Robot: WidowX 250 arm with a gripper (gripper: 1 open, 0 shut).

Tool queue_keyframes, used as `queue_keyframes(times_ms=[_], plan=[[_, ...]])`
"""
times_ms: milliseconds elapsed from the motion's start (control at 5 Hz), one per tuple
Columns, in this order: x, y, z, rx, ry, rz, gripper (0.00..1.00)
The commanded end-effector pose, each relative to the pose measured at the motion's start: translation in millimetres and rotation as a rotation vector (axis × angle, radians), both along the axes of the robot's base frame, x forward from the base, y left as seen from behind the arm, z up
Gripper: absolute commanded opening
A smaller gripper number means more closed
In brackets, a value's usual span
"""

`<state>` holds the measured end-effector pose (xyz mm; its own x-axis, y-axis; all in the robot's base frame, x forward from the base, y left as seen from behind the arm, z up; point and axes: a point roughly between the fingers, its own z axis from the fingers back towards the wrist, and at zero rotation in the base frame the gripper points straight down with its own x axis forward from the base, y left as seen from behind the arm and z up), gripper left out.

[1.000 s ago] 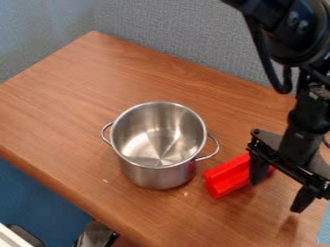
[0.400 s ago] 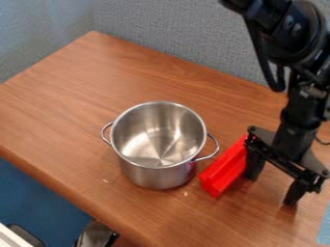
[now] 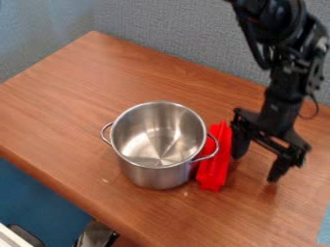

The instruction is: Move the red object from the metal pot to the table

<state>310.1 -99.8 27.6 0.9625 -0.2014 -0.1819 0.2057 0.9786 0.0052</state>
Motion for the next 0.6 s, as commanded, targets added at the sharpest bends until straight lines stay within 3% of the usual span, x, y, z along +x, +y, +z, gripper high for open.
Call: queue_keyframes(times_ms=[0, 400], plan=[[7.5, 11, 22.0, -0.030, -0.034, -0.040, 1.00], [17.8, 33, 3.1, -0.052, 0.061, -0.136, 1.00]])
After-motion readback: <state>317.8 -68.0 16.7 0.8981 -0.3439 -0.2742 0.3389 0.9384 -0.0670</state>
